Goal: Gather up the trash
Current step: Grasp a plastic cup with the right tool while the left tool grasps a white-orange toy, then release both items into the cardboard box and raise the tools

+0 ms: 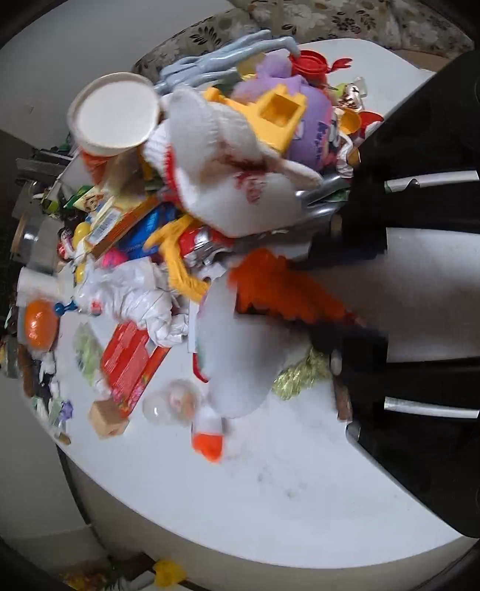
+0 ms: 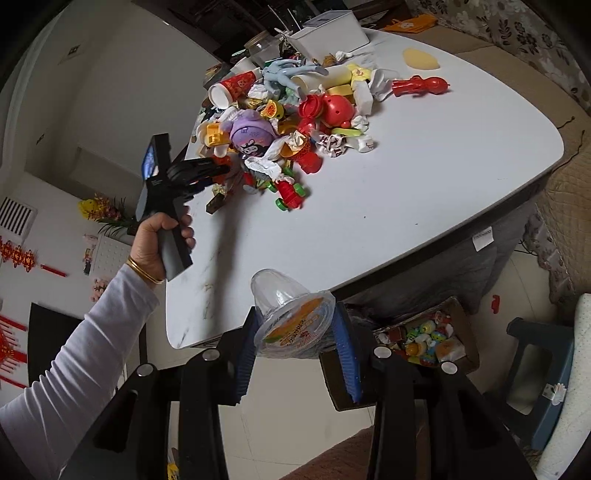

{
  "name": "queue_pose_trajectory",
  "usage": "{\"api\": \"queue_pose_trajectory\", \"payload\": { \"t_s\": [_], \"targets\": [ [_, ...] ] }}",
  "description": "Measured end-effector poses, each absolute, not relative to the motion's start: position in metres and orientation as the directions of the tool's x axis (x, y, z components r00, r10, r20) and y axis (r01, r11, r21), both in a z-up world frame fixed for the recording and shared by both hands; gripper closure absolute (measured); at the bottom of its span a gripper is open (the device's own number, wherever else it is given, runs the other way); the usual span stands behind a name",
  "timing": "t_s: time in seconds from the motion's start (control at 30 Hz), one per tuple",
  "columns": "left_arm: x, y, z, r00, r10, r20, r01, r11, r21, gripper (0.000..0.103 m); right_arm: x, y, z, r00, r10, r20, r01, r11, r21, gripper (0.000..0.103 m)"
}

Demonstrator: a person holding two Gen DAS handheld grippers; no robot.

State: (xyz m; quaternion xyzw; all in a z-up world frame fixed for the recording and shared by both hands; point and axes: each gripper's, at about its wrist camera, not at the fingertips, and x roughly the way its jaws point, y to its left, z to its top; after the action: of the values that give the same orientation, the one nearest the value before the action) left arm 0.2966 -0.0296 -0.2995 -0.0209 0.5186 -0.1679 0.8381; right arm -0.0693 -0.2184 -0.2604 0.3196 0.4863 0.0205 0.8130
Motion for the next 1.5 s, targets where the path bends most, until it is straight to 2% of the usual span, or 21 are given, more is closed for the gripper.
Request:
{"api": "queue_pose_trajectory", "payload": {
  "t_s": [0.03, 0.07, 0.47, 0.6, 0.87, 1.17, 1.3, 1.5],
  "targets": [
    [0.296, -0.028, -0.296, 0.41, -0.32, -0.854, 0.274, 0.936, -0.219, 0.094, -0.069, -0.219, -0.26, 0.527, 0.345, -0.777, 0.275, 0.796, 0.54, 0.064],
    [0.296, -0.024, -0.292, 0.407, -0.347, -0.845, 0.286, 0.927, -0.243, 0.096, -0.068, -0.219, -0.26, 0.527, 0.344, -0.777, 0.272, 0.798, 0.538, 0.064],
    [0.248, 0.056, -0.219, 0.469, -0.504, -0.725, 0.316, 0.863, -0.395, 0.097, -0.043, -0.199, -0.256, 0.497, 0.418, -0.76, 0.166, 0.815, 0.556, 0.064],
    [0.197, 0.087, -0.198, 0.486, -0.536, -0.69, 0.347, 0.843, -0.411, 0.097, -0.037, -0.187, -0.254, 0.474, 0.433, -0.767, 0.108, 0.835, 0.539, 0.064],
    [0.078, 0.119, -0.198, 0.441, -0.561, -0.701, 0.362, 0.826, -0.433, 0.097, -0.039, -0.156, -0.272, 0.342, 0.465, -0.816, -0.01, 0.87, 0.492, 0.064],
    [-0.03, 0.095, -0.274, 0.235, -0.624, -0.746, 0.251, 0.78, -0.573, 0.097, -0.066, -0.143, -0.32, 0.157, 0.462, -0.873, -0.048, 0.886, 0.46, 0.064],
    [-0.048, 0.071, -0.345, 0.144, -0.624, -0.768, 0.172, 0.78, -0.601, 0.097, -0.077, -0.151, -0.367, 0.075, 0.439, -0.896, 0.0, 0.898, 0.44, 0.064],
    [-0.045, 0.026, -0.463, 0.014, -0.585, -0.811, 0.153, 0.802, -0.577, 0.097, -0.086, -0.175, -0.455, 0.019, 0.373, -0.928, 0.07, 0.925, 0.374, 0.064]
  ]
}}
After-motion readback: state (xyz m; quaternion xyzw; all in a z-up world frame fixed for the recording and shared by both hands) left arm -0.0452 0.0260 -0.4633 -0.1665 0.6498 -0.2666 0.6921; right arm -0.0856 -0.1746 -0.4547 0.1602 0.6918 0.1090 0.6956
